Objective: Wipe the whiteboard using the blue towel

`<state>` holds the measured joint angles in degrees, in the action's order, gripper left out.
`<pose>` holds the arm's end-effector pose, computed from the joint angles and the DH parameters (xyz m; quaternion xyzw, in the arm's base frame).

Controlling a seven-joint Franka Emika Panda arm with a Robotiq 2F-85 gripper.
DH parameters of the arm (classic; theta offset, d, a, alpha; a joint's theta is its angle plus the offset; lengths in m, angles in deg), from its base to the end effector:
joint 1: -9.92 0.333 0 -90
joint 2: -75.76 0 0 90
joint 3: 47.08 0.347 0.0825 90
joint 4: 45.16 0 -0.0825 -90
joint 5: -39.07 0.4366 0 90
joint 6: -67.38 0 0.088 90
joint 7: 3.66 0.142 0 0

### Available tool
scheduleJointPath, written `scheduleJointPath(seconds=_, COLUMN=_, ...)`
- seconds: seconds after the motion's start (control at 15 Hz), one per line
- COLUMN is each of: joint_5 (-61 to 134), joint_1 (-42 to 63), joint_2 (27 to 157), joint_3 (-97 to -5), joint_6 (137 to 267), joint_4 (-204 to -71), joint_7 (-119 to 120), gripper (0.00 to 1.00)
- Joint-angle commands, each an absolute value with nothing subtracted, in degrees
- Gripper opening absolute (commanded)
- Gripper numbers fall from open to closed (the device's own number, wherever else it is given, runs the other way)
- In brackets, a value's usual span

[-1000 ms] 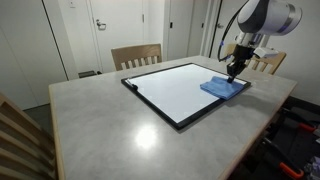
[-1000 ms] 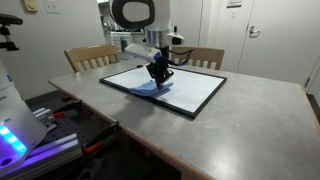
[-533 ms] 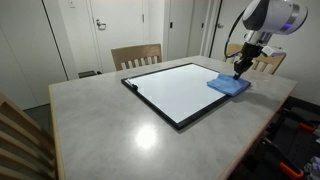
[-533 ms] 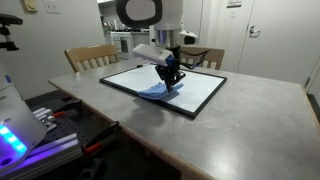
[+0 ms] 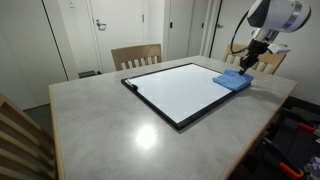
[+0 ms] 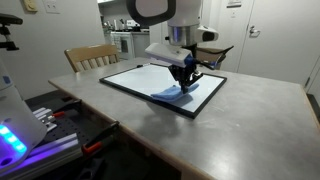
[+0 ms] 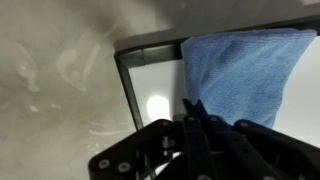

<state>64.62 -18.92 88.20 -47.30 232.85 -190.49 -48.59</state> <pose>0.4254 -0.2610 0.1504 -0.9927 0.0734 -0.0941 0.0159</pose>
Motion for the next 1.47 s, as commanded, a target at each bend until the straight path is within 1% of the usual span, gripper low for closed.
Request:
scheduleJointPath(seconds=0.0, joint_5=66.3, joint_1=-22.0, joint_2=90.8, joint_3=-46.8, joint_6=232.4, joint_4=-187.3, joint_7=-52.8, gripper=0.01)
scheduleJointPath(seconds=0.67, joint_5=66.1, joint_1=-26.4, joint_2=93.9, joint_3=-46.2, joint_6=232.1, joint_4=-182.3, joint_7=-55.3, gripper=0.01)
scheduleJointPath(seconds=1.4, joint_5=56.9, joint_1=-24.9, joint_2=96.7, joint_3=-49.3, joint_6=226.3, joint_4=-179.0, joint_7=-53.8, gripper=0.01)
